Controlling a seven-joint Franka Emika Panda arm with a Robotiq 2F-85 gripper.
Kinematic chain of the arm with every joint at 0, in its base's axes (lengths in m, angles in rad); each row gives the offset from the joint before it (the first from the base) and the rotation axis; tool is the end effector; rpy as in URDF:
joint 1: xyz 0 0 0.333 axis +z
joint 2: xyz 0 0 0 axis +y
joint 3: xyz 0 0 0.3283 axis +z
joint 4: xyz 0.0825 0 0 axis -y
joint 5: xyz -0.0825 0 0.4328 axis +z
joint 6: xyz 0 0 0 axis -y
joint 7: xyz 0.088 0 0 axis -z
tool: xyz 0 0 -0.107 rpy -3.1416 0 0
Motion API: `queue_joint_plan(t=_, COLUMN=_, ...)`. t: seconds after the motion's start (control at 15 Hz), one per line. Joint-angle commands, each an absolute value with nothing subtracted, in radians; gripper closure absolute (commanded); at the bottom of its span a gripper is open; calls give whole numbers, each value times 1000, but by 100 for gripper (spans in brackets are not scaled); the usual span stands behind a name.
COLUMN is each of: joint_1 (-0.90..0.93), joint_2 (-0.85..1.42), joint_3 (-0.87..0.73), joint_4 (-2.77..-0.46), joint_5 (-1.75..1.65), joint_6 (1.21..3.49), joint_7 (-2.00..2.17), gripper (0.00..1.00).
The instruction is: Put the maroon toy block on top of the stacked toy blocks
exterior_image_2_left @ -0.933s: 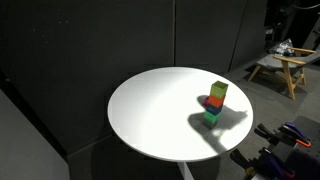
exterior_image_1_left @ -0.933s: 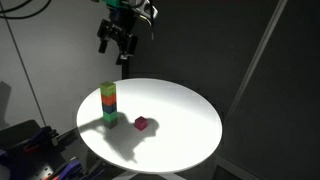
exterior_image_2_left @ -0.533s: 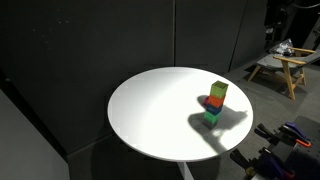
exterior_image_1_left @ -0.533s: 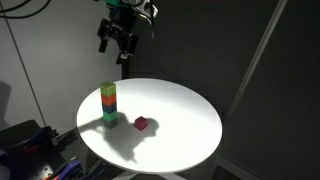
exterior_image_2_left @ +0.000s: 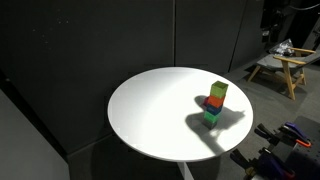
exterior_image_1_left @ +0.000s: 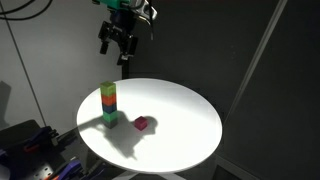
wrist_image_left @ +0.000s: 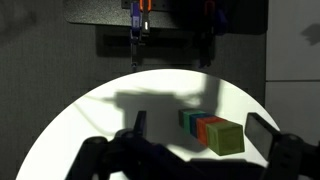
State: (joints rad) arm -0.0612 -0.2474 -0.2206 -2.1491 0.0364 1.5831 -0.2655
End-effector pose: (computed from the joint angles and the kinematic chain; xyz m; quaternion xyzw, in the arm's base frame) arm 0.4673 -0.1360 0.4770 -0.9859 0.0037 0.1438 0.0859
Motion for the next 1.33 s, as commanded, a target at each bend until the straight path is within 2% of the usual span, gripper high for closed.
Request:
queue_joint_plan(t=0.0, joint_1=-77, joint_2=-216, joint_3=-180, joint_4=-2133, joint_5=18, joint_6=1622, joint_7=-217, gripper=0)
queue_joint_plan(t=1.27, joint_1=-77, joint_2=8, joint_3=-121, joint_4=-2139, joint_5=-50, joint_6=2053, joint_7=-55, gripper=0)
